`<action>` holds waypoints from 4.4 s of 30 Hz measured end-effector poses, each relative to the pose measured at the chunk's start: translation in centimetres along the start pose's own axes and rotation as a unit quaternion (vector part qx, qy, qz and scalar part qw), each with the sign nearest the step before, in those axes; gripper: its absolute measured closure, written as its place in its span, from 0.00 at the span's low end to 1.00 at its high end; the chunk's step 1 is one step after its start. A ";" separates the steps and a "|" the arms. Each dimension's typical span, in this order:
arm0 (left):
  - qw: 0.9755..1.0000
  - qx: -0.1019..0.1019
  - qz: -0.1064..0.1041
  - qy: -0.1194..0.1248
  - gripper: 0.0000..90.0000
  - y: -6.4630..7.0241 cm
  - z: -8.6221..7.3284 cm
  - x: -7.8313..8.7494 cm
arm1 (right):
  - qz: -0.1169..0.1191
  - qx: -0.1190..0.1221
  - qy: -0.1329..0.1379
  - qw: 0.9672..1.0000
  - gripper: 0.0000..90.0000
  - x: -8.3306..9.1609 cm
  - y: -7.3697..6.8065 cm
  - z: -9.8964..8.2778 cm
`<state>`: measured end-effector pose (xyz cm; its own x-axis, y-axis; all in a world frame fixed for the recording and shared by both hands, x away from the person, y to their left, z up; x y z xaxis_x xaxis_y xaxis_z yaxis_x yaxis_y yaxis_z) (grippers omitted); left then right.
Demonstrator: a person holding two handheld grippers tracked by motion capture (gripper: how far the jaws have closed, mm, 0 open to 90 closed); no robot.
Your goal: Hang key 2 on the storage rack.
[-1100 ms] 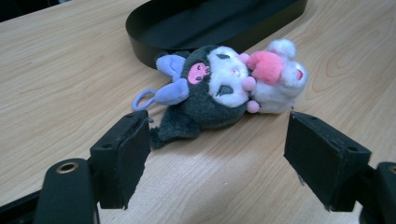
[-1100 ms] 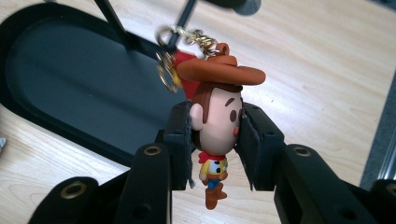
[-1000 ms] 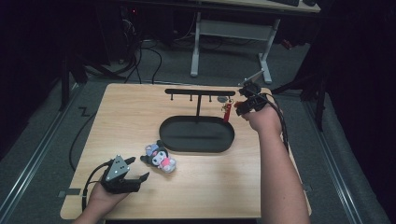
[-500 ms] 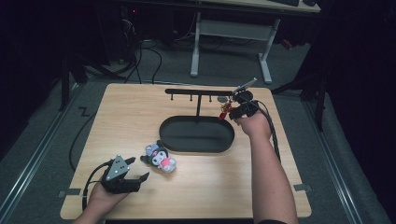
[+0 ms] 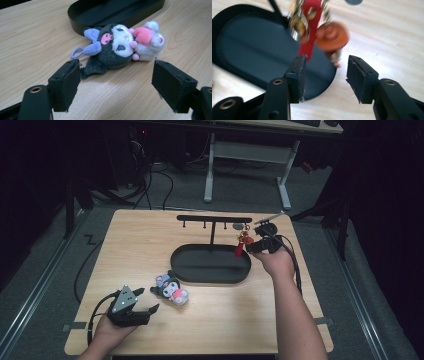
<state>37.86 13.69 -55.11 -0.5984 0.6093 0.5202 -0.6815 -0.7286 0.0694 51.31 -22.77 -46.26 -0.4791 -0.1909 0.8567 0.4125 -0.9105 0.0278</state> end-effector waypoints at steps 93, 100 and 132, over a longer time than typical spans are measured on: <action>0.997 -0.015 -0.023 -0.068 0.98 11.5 3.8 -13.1 | 0.032 0.019 0.197 0.980 0.88 -0.2 -5.7 -16.6; 0.996 -0.024 -0.022 -0.080 0.98 12.3 4.2 -14.3 | 0.037 0.031 0.166 0.985 1.00 -3.1 -6.4 -14.7; 0.998 -0.013 0.067 -0.013 0.53 2.9 3.0 -5.4 | 0.012 0.003 0.167 0.986 0.77 0.1 -4.6 -20.6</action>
<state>40.35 7.34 -55.11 -0.6742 0.4988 0.5446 -0.6069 -0.7945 -0.0236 33.44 -26.18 -56.93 -0.6969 -0.3238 0.6399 0.4318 -0.9019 0.0139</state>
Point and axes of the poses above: each handheld gripper's, and its own axes: x roughly backward along the jaws, z roughly out of its top, y roughly to its right, the point moved 9 cm from there along -x, roughly forward along the jaws, and after that the axes turned 7 degrees about x, right-handed, at the moved point
